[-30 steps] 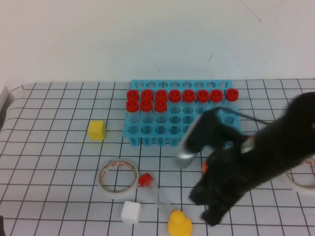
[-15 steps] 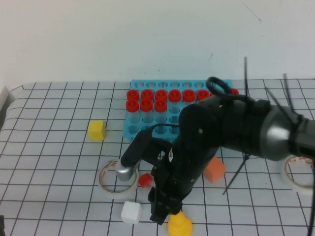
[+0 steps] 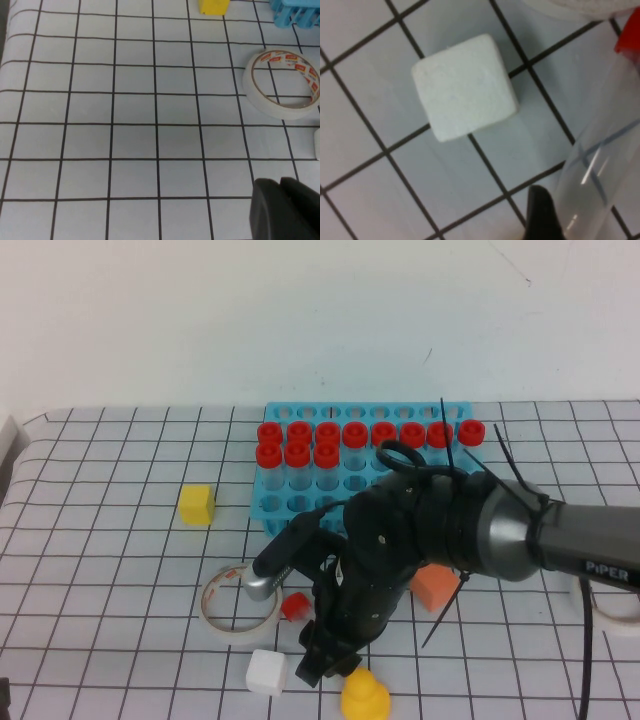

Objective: Place the test tubes

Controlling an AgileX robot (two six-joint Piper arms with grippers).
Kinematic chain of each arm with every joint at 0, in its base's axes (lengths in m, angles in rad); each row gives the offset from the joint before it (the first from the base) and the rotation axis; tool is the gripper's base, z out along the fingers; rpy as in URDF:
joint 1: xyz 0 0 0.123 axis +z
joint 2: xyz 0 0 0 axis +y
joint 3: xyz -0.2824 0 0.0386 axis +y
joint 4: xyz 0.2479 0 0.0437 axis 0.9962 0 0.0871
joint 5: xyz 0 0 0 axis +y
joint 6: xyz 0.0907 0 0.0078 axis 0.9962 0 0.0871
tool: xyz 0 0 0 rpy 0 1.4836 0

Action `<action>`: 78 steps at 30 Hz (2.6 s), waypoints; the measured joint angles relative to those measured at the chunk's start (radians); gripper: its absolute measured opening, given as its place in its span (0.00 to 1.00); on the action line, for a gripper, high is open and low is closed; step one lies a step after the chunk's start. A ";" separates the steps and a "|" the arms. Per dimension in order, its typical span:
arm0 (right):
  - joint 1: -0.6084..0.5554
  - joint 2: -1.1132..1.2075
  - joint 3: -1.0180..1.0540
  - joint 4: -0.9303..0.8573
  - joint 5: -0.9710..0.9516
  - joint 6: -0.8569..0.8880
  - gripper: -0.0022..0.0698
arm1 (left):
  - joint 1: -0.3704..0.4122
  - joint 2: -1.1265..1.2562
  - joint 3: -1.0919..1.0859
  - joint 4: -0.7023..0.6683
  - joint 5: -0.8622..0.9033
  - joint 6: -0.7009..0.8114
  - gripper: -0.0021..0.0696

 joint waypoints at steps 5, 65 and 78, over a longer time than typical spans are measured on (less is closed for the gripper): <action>0.000 0.018 0.000 0.010 -0.006 0.023 0.56 | 0.000 0.000 0.000 -0.005 0.000 0.000 0.03; 0.266 -0.211 0.314 -0.307 -1.512 0.232 0.36 | -0.230 0.000 -0.073 -0.195 -0.524 0.215 0.71; 0.266 -0.211 0.315 -0.444 -1.528 0.271 0.35 | -0.230 0.000 -0.073 -0.203 -0.558 0.215 0.65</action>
